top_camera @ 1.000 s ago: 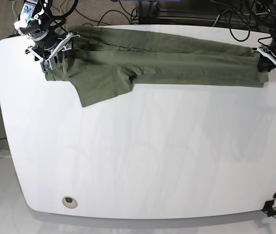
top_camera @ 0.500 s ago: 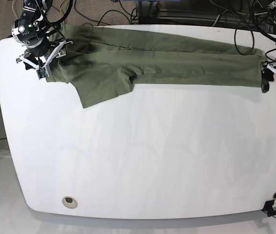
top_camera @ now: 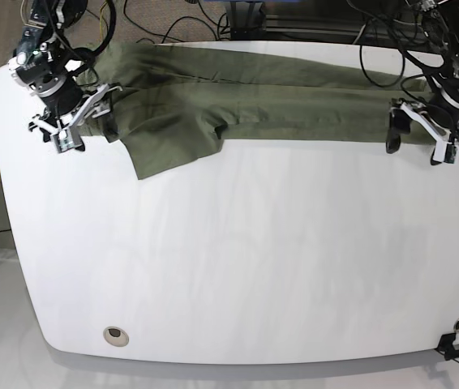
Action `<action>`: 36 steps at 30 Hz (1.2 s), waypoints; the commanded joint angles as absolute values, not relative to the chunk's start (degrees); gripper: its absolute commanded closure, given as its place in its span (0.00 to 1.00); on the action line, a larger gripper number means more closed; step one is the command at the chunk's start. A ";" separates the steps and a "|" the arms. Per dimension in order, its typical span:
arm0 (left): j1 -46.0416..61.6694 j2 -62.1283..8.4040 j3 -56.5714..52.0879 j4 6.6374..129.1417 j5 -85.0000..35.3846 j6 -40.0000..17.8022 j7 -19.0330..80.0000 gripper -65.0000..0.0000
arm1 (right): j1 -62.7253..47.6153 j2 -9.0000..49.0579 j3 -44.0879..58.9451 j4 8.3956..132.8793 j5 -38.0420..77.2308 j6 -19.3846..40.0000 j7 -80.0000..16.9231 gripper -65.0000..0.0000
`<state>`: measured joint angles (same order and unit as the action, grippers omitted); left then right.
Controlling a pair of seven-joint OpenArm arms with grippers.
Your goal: Fold the T-shirt properly
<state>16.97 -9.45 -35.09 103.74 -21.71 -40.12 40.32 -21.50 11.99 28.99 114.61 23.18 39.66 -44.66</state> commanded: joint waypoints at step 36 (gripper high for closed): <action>29.05 -6.02 -27.47 94.02 -10.59 -40.00 17.80 0.11 | -29.67 6.64 19.91 97.80 11.30 40.00 -24.48 0.57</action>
